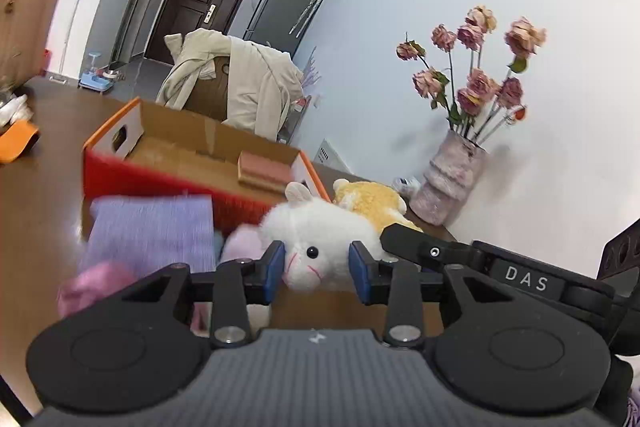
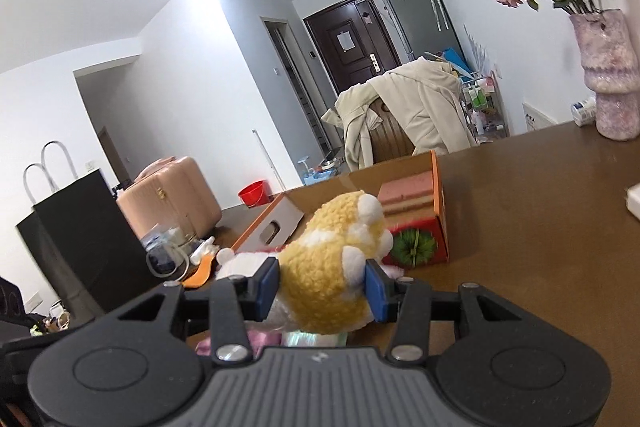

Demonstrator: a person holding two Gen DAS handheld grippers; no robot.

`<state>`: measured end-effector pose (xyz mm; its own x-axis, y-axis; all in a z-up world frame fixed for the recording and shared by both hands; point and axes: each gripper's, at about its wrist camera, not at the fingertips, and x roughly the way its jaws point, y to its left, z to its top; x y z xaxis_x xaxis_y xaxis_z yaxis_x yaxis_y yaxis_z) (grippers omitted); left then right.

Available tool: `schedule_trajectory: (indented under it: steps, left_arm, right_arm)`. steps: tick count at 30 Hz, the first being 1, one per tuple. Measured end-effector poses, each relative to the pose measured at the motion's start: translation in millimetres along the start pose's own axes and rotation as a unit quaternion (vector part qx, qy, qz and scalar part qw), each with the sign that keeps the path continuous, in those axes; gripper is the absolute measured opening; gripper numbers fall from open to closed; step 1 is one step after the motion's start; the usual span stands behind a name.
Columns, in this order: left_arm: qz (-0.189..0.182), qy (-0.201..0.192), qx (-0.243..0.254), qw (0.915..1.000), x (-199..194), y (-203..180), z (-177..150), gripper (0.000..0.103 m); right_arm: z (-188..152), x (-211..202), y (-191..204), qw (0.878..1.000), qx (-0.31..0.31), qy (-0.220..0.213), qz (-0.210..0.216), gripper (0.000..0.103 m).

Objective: Organize soft objects
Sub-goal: 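Carry the plush lamb into the box and open both grippers, then withdraw both grippers from the box back toward the pile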

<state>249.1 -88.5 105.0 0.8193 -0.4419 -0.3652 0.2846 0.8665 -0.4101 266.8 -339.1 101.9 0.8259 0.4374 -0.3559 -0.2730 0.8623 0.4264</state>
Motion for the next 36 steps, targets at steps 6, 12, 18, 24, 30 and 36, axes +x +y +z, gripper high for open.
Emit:
schedule_trajectory:
  steps: [6, 12, 18, 24, 30, 36]
  left_arm:
    - [0.011, 0.009, 0.014, 0.9998, 83, 24, 48, 0.036]
    - [0.015, 0.062, -0.009, 0.9979, 166, 58, 71, 0.036]
    - [0.024, 0.123, -0.007, 0.9921, 212, 72, 57, 0.037]
    - [0.016, 0.121, 0.010, 0.9925, 200, 62, 59, 0.039]
    - [0.022, 0.079, 0.039, 0.9959, 135, 52, 81, 0.049]
    - [0.049, 0.018, 0.091, 0.9945, 40, 45, 97, 0.071]
  right_arm:
    - [48, 88, -21, 1.000, -0.001, 0.021, -0.014, 0.045]
    - [68, 168, -52, 0.997, 0.005, 0.064, -0.034, 0.045]
    - [52, 200, -69, 0.993, 0.004, 0.095, -0.076, 0.045]
    - [52, 186, -65, 0.992, 0.006, 0.084, -0.094, 0.054]
    - [73, 130, -32, 0.995, -0.031, 0.035, -0.090, 0.063]
    - [77, 54, 17, 0.994, -0.086, -0.008, -0.073, 0.074]
